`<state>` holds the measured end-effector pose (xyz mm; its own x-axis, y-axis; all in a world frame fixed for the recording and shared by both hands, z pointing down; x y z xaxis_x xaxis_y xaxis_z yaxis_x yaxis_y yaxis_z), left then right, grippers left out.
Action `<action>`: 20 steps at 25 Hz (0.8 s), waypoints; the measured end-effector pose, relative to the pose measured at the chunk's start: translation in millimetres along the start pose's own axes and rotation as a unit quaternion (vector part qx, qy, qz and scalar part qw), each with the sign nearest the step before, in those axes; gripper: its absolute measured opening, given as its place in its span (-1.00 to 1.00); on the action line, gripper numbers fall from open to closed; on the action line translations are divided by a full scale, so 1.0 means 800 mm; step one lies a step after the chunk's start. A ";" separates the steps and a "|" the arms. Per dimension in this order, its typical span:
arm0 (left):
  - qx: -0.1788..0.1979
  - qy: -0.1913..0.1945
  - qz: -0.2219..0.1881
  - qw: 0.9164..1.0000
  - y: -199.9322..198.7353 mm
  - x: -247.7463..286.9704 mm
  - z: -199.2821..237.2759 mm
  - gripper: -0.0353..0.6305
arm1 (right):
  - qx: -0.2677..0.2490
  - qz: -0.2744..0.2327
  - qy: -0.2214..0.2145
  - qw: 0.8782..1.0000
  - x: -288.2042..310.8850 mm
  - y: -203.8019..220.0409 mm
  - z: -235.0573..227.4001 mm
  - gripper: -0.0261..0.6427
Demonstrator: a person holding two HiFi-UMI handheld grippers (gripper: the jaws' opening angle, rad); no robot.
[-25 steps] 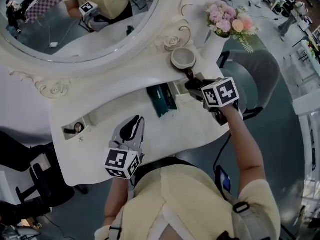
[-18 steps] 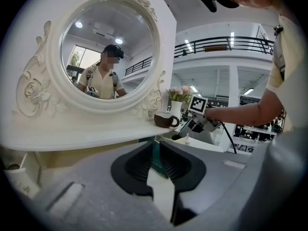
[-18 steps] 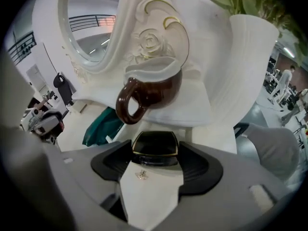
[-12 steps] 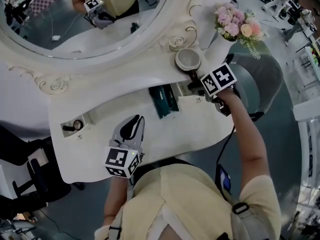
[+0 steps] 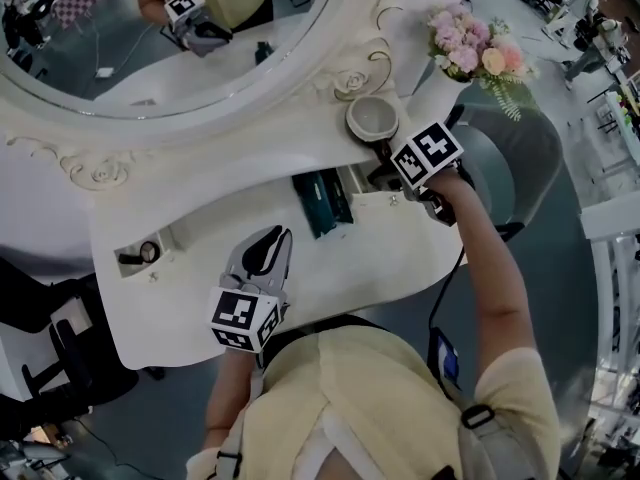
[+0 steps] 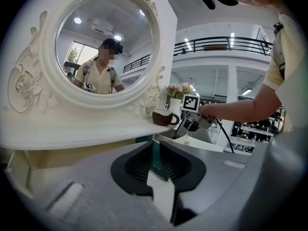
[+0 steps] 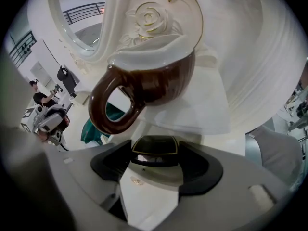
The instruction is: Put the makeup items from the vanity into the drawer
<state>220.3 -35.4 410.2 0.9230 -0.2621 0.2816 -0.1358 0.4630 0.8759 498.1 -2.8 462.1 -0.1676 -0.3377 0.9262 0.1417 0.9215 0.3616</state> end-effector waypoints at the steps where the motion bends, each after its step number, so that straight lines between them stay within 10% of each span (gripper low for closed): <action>1: 0.000 0.001 0.000 1.000 0.000 0.001 0.000 -0.76 | 0.000 -0.001 -0.001 1.000 0.001 0.000 0.000 0.01; 20: -0.005 0.017 0.011 1.000 -0.001 0.007 0.005 -0.76 | 0.003 -0.017 0.019 1.000 -0.007 -0.001 -0.006 0.02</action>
<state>224.5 -40.5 412.7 0.9320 -0.2224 0.2862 -0.1522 0.4766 0.8659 503.4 -2.2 457.2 -0.1348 -0.3764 0.9166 0.1300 0.9103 0.3929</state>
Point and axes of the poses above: the fingertips, and each gripper's own axes: x forward along the fingers, z to its left, y out of its underside, the point moved 4 cm from there along -x, backward along the fingers, and after that the axes turned 12 degrees about -x, right-handed, at the moved point
